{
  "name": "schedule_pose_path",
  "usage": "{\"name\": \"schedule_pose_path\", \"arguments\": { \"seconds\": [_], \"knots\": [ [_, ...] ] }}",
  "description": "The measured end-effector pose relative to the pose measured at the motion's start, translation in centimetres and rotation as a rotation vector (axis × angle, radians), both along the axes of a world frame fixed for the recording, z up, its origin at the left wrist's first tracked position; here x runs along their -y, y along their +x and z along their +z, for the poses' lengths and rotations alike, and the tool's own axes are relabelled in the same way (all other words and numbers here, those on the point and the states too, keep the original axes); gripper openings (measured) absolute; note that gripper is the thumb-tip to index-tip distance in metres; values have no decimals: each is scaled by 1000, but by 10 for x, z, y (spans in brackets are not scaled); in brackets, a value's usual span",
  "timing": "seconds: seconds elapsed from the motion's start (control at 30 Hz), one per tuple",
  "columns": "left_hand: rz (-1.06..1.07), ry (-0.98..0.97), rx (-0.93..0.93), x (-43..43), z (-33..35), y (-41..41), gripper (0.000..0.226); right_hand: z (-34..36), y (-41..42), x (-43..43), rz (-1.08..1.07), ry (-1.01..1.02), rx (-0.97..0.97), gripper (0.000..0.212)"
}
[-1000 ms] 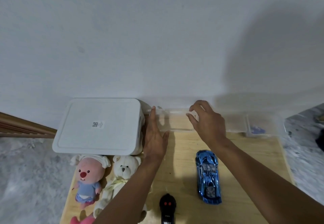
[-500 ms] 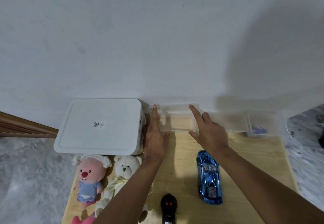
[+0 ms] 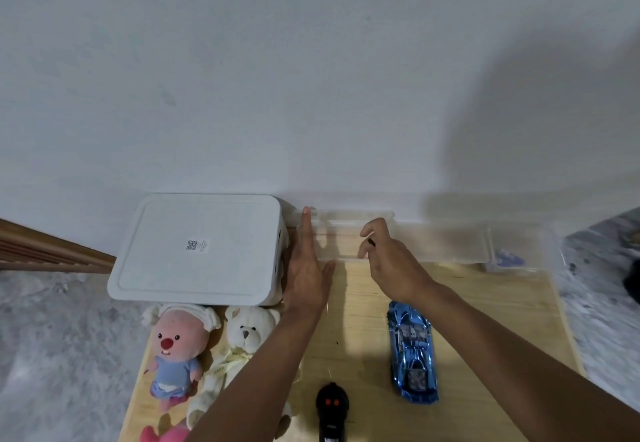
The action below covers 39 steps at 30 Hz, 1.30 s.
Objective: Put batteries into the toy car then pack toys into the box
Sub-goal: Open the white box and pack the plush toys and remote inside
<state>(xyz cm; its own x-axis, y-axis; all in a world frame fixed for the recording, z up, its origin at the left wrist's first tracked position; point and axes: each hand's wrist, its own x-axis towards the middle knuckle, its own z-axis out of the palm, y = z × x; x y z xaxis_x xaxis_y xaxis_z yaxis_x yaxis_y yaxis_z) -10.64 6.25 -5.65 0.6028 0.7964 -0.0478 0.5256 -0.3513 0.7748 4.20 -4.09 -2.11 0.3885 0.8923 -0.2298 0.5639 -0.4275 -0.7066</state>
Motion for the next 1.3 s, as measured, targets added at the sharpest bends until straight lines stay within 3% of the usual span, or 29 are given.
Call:
{"name": "schedule_pose_path", "arguments": {
  "seconds": [0.2, 0.47, 0.7, 1.03, 1.23, 1.3],
  "knots": [
    [-18, -15, 52, -1, -5, -4, 107, -3, 5, -15, -83, 75, -207, 9],
    [1, 10, 32, -3, -12, -2, 115, -6, -9, -20, -194, 282, 46, 11],
    [26, -21, -2, -5, -12, -3, 117, -27, -15, -23, -346, 126, -21, 12],
    [6, -14, -11, -5, -6, -5, 116, -32, -16, -29, -320, -55, 95, 25],
    [-3, -29, 25, -5, -9, -5, 110, -18, -16, -2, -383, 174, 121, 20],
    [-3, -19, 23, -5, -11, -5, 109, -12, -14, 5, -360, 251, 250, 25]
  ]
}}
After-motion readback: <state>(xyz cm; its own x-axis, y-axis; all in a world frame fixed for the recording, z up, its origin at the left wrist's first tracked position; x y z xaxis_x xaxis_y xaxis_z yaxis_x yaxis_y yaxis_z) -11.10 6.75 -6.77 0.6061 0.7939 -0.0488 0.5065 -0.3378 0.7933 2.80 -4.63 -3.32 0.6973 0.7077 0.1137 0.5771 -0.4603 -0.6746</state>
